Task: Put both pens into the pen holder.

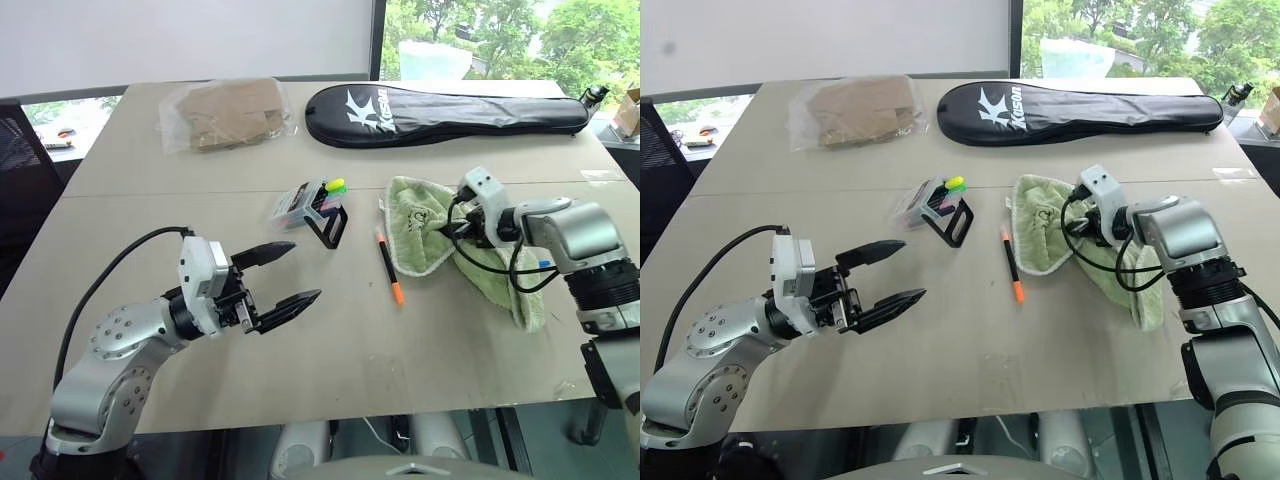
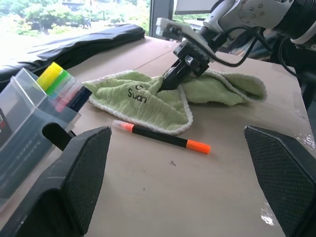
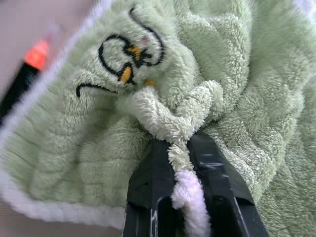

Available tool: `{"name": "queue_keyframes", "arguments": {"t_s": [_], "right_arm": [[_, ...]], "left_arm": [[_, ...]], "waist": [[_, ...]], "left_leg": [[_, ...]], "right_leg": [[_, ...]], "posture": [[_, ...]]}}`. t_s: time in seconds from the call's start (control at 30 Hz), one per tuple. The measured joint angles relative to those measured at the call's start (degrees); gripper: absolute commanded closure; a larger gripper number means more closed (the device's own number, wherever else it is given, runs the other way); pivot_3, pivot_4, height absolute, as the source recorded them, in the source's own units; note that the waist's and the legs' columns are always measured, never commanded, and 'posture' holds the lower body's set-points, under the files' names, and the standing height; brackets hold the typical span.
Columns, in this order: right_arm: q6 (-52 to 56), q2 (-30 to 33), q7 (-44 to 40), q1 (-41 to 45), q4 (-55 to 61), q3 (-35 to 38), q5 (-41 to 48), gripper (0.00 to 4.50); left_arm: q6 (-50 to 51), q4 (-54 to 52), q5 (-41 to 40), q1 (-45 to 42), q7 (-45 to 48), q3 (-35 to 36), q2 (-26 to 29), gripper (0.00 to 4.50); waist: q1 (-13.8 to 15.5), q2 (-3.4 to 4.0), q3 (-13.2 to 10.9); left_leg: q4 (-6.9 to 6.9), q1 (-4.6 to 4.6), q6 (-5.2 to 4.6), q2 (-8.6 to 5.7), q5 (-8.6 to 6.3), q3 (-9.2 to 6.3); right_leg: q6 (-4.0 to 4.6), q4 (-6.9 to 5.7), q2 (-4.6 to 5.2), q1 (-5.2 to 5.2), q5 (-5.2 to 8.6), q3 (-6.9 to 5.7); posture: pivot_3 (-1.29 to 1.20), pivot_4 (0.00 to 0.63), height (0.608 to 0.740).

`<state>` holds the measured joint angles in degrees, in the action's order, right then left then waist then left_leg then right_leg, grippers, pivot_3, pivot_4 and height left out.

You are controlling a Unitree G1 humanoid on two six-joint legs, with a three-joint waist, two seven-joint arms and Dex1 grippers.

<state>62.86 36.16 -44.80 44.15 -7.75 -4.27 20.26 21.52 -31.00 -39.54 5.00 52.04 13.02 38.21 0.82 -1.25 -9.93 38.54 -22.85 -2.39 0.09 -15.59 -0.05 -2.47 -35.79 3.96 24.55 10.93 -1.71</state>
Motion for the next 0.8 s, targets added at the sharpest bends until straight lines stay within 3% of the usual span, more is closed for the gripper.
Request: {"name": "queue_keyframes", "arguments": {"t_s": [0.2,0.3,0.5,0.8], "right_arm": [[12.2,0.6,4.4,-0.3,15.6,30.5,15.0,4.45],[14.6,1.1,9.3,-0.8,18.6,37.5,15.9,4.45],[2.7,6.3,20.4,-5.1,15.1,39.1,6.7,4.45],[-18.6,9.4,27.0,-0.6,-3.5,34.8,-3.6,4.45]], "left_arm": [[-0.4,0.1,0.0,-0.6,-1.0,-0.1,-0.8,0.00],[-0.6,0.6,0.0,-2.2,-1.0,-0.6,-1.4,0.00],[-0.8,4.3,0.2,-6.6,0.4,-2.7,-1.6,0.00],[-1.1,6.9,1.1,-9.9,1.5,-4.5,-1.7,0.00]], "waist": [[0.1,0.03,0.0],[0.0,0.03,0.0],[-0.2,0.06,0.0],[-1.6,0.06,0.0]], "left_leg": [[-0.09,-0.07,-0.01,0.00,-0.01,-0.04],[-0.09,-0.01,-0.01,-0.01,-0.01,0.02],[-0.02,0.15,-0.02,-0.02,0.00,0.27],[-0.10,0.19,-0.02,0.09,0.00,0.93]], "right_leg": [[-0.01,0.07,0.01,0.03,0.01,-0.08],[-0.01,0.05,0.00,0.01,0.01,-0.03],[-0.01,-0.05,-0.05,0.00,0.01,0.20],[-0.02,-0.03,-0.17,0.12,0.00,0.62]], "posture": [[0.00,0.150,0.740],[0.00,0.150,0.740],[0.00,0.150,0.740],[0.00,0.150,0.740]]}}
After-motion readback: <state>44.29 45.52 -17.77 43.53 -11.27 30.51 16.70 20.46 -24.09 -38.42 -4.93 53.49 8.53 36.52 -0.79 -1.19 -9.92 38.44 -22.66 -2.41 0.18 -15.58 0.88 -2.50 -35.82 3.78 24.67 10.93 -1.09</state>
